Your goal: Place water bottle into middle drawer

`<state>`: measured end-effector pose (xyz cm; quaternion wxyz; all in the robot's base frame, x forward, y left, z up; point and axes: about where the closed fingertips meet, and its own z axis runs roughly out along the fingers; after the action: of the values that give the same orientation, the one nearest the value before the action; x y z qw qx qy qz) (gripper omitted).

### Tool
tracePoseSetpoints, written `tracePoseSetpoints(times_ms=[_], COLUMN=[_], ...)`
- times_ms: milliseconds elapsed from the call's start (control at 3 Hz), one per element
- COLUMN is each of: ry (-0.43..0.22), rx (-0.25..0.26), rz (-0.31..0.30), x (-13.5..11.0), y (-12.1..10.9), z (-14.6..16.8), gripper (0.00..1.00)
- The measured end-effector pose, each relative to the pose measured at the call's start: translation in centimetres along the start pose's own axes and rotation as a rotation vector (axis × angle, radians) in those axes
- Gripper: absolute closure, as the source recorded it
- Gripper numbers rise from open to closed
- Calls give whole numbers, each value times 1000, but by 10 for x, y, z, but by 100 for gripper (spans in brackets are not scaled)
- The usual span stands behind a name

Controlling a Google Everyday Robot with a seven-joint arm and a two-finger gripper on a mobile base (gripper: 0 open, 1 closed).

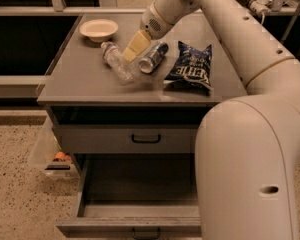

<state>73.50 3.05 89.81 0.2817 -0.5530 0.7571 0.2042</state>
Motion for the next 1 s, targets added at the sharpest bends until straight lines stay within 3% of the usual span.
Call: tracePoseSetpoints(times_ms=[333,1000], ry=[5,69], rx=[4,79], rz=[6,11], x=[-4,-4], y=[8,-6], z=[2,26], gripper=[0,0])
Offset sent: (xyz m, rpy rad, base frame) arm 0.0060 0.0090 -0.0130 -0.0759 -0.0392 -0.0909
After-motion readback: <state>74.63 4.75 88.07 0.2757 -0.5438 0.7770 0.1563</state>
